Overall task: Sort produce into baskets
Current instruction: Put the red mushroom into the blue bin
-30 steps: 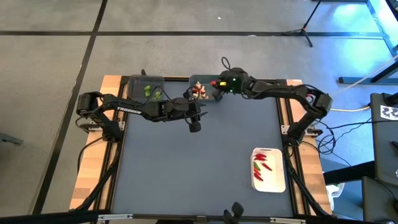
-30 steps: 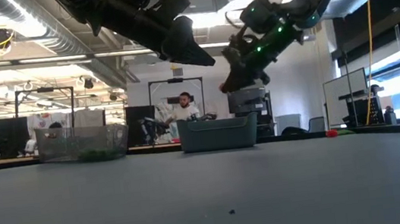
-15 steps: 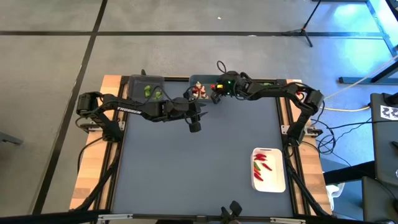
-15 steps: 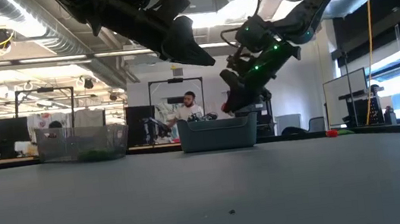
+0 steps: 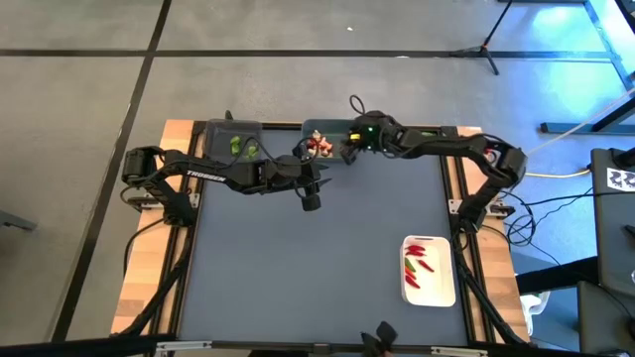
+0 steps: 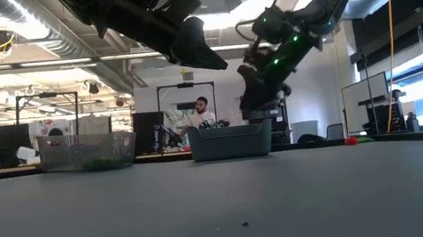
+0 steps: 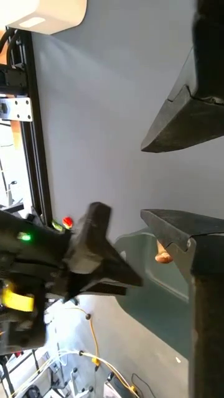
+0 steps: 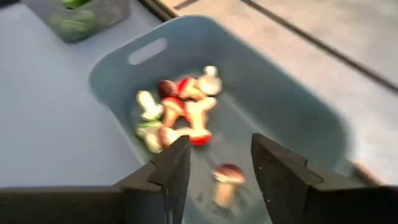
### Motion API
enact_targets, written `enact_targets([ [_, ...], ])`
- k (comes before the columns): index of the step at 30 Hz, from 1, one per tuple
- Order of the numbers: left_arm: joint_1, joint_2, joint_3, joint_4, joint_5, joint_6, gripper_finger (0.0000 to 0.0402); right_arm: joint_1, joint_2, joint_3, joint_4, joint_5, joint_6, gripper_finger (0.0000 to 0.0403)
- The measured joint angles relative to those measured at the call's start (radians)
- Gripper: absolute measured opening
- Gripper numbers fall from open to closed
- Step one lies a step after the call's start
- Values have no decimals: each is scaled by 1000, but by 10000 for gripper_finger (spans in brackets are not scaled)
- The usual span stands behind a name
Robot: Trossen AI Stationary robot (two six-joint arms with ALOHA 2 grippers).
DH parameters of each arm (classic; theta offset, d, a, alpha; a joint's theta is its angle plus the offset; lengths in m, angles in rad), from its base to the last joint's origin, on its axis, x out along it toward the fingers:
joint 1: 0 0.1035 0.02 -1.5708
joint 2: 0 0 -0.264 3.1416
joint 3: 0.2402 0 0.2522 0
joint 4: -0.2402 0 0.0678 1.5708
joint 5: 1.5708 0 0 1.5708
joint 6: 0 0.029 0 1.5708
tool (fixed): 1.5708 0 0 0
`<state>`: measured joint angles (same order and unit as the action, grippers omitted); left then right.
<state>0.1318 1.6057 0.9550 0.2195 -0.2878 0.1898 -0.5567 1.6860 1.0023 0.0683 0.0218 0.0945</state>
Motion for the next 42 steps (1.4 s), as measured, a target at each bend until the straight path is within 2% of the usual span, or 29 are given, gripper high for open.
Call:
enact_targets([
  [4,0,0,0,0,0,0,155,0,-84,0,-120,99,-43,168],
  [11,0,0,0,0,0,-2,155,-3,-214,0,-404,377,-102,165],
  [14,0,0,0,0,0,-5,155,-34,-237,0,-513,435,-101,165],
  [18,0,0,0,0,0,-4,155,-116,-234,0,-637,433,-74,165],
  [22,0,0,0,0,0,-3,155,-206,-229,-28,-673,398,-29,165],
  [27,0,0,0,1,0,-5,155,-309,-228,-99,-625,294,11,165],
  [33,0,0,0,2,0,-4,155,-394,-228,-157,-548,272,6,165],
  [38,0,0,0,2,0,-4,155,-442,-227,-167,-491,191,-3,165],
  [42,0,0,0,2,0,-4,155,-455,-194,-167,-477,184,-10,165],
])
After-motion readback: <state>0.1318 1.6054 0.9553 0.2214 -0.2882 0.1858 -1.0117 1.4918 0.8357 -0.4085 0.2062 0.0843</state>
